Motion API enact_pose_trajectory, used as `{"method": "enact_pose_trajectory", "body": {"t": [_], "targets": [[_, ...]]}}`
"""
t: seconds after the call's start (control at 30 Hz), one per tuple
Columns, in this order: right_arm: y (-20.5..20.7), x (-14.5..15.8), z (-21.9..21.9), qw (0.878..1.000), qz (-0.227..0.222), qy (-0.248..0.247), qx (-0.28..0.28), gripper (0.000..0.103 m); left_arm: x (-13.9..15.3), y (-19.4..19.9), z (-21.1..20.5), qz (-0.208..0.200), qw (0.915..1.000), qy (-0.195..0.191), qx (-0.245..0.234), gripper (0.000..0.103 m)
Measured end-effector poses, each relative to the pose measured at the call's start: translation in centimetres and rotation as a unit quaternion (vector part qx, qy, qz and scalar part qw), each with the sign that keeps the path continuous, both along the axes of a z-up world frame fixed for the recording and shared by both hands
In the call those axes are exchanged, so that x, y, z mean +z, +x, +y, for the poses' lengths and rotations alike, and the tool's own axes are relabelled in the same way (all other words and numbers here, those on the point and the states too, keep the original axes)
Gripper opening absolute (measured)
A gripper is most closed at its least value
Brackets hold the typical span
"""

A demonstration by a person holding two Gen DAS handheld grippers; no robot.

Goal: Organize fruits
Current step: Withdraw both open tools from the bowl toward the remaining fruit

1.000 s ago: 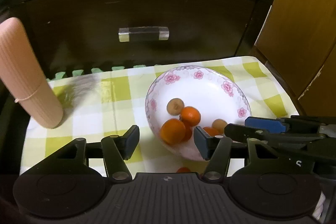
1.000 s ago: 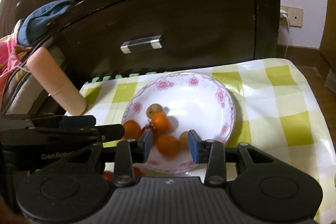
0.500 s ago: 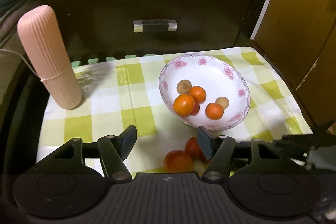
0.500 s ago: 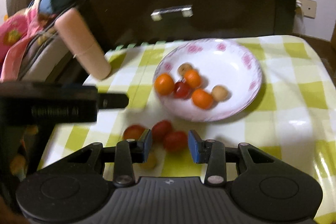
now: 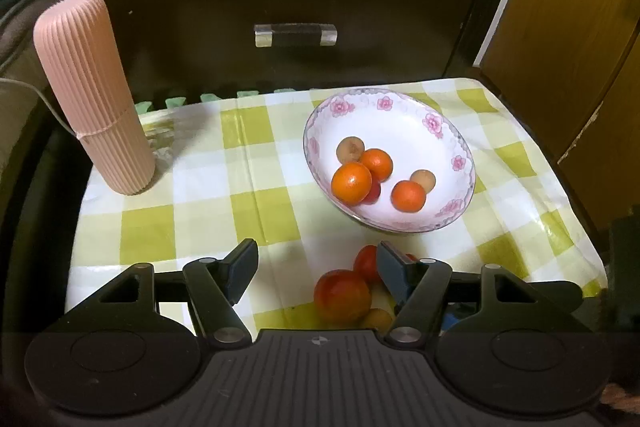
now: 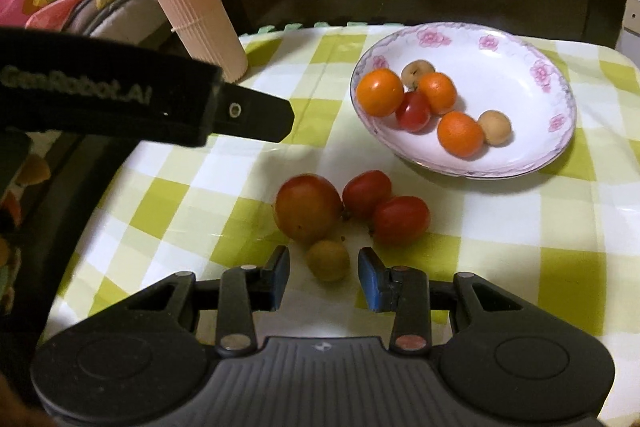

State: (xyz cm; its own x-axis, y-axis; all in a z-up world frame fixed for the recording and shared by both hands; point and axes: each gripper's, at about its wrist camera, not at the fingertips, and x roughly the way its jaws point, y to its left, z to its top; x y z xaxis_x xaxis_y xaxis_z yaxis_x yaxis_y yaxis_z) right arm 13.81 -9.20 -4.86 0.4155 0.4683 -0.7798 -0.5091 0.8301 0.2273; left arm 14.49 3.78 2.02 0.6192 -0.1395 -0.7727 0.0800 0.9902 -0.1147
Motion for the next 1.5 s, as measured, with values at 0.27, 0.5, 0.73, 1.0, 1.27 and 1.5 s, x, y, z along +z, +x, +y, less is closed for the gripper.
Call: {"method": "enact_pose_trajectory", "body": {"t": [0.27, 0.5, 0.73, 1.0, 1.27, 1.5], "targets": [[0.3, -1.1, 1.1, 1.0, -0.019, -0.014, 0.008, 0.026, -0.7, 0.2, -0.1, 0.009, 0.9999, 0.006, -0.003, 0.073], [0.0, -0.7, -0.8, 1.0, -0.008, -0.017, -0.008, 0.024, -1.6, 0.5, 0.0, 0.022, 0.9996, 0.012, -0.011, 0.073], [-1.1, -0.1, -4.5, 0.999, 0.015, -0.012, -0.034, 0.024, -3.1, 0.3, -1.8, 0.036, 0.9973, 0.036, -0.053, 0.073], [-1.3, 0.2, -5.2, 0.999, 0.021, -0.004, -0.034, 0.024, -5.4, 1.0, -2.5, 0.043, 0.9946, 0.065, -0.068, 0.073], [-1.1, -0.3, -5.3, 0.999, 0.028, -0.003, -0.032, 0.024, -6.6, 1.5, -3.2, 0.053, 0.993, 0.066, -0.082, 0.054], [-1.0, -0.3, -5.3, 0.999, 0.029, -0.005, -0.036, 0.024, -6.6, 1.3, -3.3, 0.052, 0.9933, 0.066, -0.079, 0.052]]}}
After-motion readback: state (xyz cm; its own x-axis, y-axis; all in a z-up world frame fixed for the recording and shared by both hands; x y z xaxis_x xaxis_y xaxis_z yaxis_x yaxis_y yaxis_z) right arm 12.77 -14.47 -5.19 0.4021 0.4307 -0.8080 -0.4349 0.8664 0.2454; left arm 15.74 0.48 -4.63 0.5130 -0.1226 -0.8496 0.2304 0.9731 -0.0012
